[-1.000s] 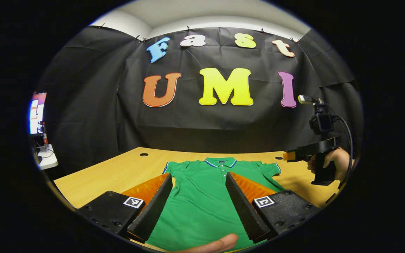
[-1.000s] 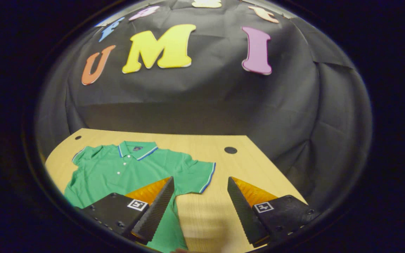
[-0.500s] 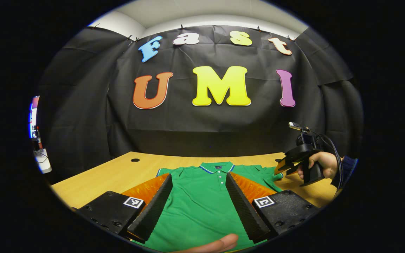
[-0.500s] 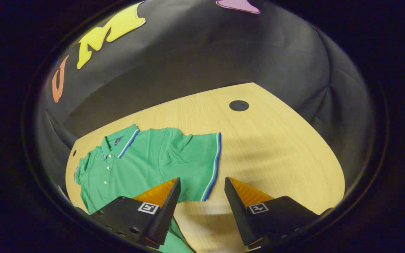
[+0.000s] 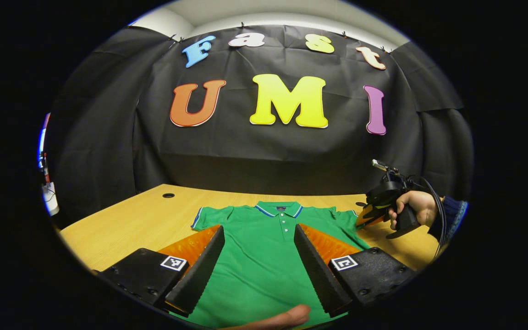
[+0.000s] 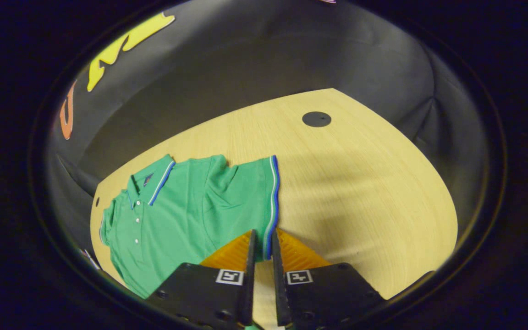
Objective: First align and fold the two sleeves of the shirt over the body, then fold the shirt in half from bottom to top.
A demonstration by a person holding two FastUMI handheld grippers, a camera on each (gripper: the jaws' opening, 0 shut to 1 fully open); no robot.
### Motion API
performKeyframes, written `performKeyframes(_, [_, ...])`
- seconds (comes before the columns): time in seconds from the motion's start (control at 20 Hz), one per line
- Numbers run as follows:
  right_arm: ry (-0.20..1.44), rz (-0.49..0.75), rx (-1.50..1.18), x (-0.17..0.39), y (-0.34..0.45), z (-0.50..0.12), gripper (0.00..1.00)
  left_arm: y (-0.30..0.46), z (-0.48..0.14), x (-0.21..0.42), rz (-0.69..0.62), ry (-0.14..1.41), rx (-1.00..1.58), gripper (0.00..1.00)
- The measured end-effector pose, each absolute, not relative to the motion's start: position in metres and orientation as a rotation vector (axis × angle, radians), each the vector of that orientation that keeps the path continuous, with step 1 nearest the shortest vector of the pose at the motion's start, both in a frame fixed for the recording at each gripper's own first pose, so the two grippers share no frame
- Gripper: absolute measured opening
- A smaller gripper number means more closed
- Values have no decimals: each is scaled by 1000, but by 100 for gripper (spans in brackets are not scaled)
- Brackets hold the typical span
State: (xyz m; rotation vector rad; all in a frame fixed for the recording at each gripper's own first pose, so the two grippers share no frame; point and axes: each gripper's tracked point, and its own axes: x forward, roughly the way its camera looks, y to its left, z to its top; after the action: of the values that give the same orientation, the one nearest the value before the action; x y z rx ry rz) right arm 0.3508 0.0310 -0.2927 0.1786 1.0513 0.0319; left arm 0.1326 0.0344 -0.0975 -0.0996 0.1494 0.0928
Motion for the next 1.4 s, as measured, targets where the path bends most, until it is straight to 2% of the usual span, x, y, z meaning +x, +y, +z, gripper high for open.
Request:
performKeyframes(0.05, [1044, 42, 152, 355, 32, -296, 19, 36, -100, 133, 94, 158, -101, 98])
performKeyframes(0.1, [1041, 30, 156, 351, 30, -289, 6, 37, -103, 134, 94, 164, -100, 99])
performKeyframes(0.25, [1033, -6, 153, 353, 29, -288, 0, 45, -105, 133, 103, 170, -91, 98])
performKeyframes(0.65, [909, -19, -42, 353, 42, -241, 0, 71, -114, 128, 135, 182, -88, 98])
performKeyframes(1.05, [794, 132, -197, 347, 126, -204, 0, 92, -126, 119, 155, 206, -118, 98])
performKeyframes(1.35, [749, 220, -285, 335, 177, -217, 1, 115, -134, 114, 187, 220, -119, 98])
performKeyframes(1.4, [742, 235, -275, 333, 183, -217, 5, 119, -135, 114, 194, 221, -120, 98])
